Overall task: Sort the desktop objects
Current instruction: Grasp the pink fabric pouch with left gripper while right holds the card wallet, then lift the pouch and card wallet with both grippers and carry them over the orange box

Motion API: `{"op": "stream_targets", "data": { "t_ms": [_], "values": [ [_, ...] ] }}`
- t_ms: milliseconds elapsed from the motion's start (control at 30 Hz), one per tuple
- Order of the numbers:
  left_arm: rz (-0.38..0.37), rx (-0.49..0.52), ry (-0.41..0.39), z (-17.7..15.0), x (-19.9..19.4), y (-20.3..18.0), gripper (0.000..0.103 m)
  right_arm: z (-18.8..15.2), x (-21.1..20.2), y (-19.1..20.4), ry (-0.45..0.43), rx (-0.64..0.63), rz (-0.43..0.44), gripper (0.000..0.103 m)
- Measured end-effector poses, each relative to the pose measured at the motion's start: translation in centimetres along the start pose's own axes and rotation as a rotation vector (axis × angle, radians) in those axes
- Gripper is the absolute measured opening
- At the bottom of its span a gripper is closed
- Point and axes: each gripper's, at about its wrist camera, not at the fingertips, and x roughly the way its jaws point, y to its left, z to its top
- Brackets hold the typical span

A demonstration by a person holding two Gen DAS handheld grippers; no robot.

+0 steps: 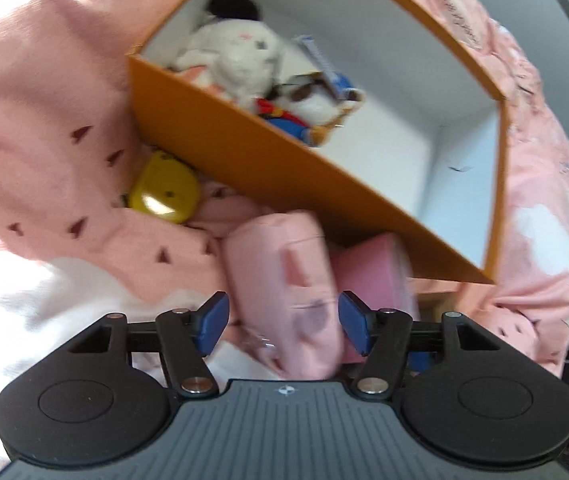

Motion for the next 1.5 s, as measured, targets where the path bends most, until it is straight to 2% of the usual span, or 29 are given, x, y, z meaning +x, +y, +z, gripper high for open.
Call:
{"op": "stream_targets", "data": {
  "t_ms": [267,367,433,633,767,867,900,967,1167,1200,1233,1333,1500],
  "values": [
    [0.037,-0.051,0.029,-0.8,1.5,-0.4,0.074,-0.3,0.1,-0.7,0.025,0.062,0.046,0.019],
    [0.044,-0.061,0.032,-0.8,2.1,-0.3,0.063,-0.3,0.3,-0.3,0.029,0.036,0.033,0.020],
    [0.024,-0.057,0.025,-0.9,1.8,-0.3,0.047,-0.4,0.5,0.0,0.034,0.024,0.022,0.020],
    [0.045,-0.048,0.006,-1.5,0.4,0.3,0.037,-0.7,0.2,0.8,0.040,-0.033,0.010,0.028],
    [0.038,-0.065,0.002,-1.9,-0.4,1.1,0.035,-1.2,0.0,1.7,0.053,-0.096,-0.021,0.029],
    [0.025,-0.065,-0.001,-2.1,-0.6,1.3,0.034,-1.7,-0.2,2.6,0.057,-0.143,-0.041,0.033],
    [0.025,-0.057,-0.003,-2.1,-0.7,1.2,0.034,-1.7,-0.1,2.8,0.058,-0.156,-0.051,0.033],
    [0.027,-0.025,-0.008,-2.2,-0.9,0.7,0.033,-1.6,0.0,2.9,0.058,-0.166,-0.069,0.025],
    [0.036,0.107,-0.063,-2.5,-3.8,-0.4,0.031,0.0,-1.1,2.1,0.026,-0.139,-0.059,0.024],
    [0.046,0.138,-0.077,-2.5,-4.3,-0.8,0.031,0.5,-1.5,1.9,0.017,-0.137,-0.051,0.024],
    [0.049,0.159,-0.083,-1.3,-3.1,-1.6,0.031,1.0,-1.9,1.6,0.021,-0.126,-0.031,0.023],
    [0.033,0.217,-0.080,-0.9,-3.6,-2.7,0.031,2.5,-3.0,0.8,0.032,-0.087,0.034,0.021],
    [0.027,0.325,-0.083,-0.9,-4.8,-4.5,0.031,4.2,-5.2,-0.1,0.022,-0.065,0.086,0.020]
  ]
}}
